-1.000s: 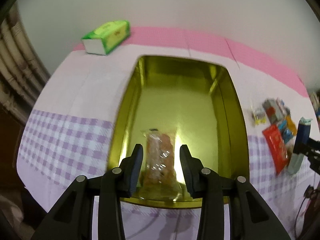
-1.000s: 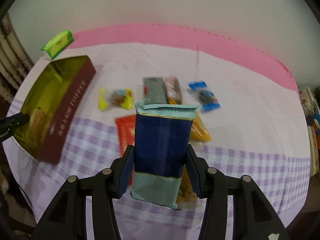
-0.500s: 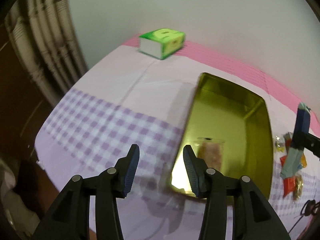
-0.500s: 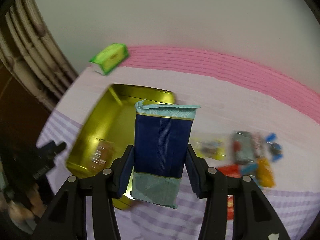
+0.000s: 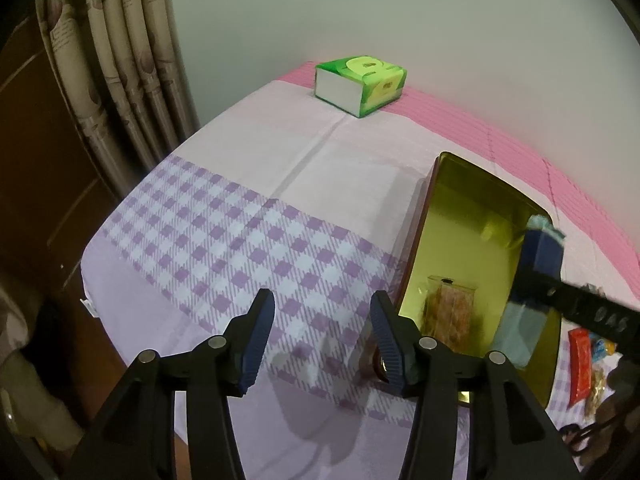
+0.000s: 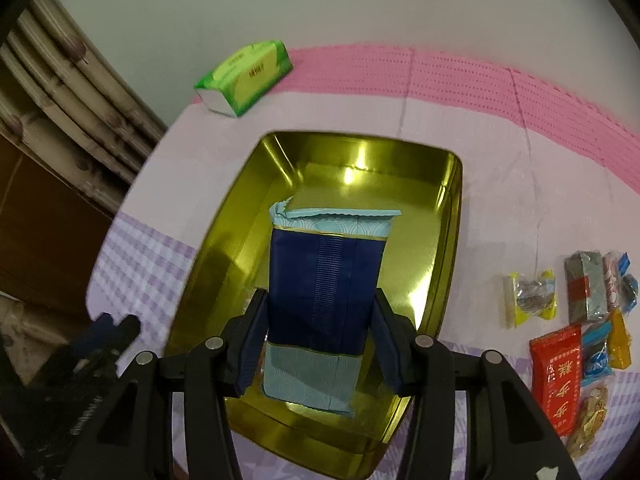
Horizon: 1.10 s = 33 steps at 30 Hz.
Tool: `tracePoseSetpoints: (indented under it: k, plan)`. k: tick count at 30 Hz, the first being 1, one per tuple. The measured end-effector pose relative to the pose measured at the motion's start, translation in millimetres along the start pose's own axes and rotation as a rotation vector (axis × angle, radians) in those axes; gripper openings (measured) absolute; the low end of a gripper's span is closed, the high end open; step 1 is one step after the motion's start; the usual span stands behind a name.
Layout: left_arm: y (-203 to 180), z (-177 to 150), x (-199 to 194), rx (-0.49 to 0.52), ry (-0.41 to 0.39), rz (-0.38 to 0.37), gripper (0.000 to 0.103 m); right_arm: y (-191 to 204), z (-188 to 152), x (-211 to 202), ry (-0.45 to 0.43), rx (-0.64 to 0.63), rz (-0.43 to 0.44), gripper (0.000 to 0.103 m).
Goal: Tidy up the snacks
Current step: 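Carry the blue-and-mint bar into the tin with the right gripper and release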
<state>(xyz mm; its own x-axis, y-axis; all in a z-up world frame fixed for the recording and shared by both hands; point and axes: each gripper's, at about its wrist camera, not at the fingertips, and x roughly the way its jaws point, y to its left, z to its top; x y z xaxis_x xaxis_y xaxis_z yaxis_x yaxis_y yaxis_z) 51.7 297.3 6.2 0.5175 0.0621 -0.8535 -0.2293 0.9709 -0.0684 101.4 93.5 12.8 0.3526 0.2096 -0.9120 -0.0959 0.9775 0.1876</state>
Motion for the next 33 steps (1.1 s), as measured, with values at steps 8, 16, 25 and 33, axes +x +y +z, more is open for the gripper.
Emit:
tracePoseSetpoints:
  k: [8, 16, 25, 33]
  plan:
    - [-2, -1, 4, 0.006, 0.020, -0.005, 0.052, -4, -12, 12, 0.038, -0.024, -0.075, 0.046]
    - [-7, -3, 5, 0.014, 0.028, -0.017, 0.052, -8, -18, 11, 0.045, -0.038, -0.103, 0.046]
    - [-11, -5, 5, 0.027, 0.027, -0.017, 0.055, -22, -23, 12, 0.047, -0.020, -0.134, 0.046]
    - [-14, -7, 5, 0.038, 0.033, -0.014, 0.056, -29, -27, 12, 0.057, -0.011, -0.150, 0.046]
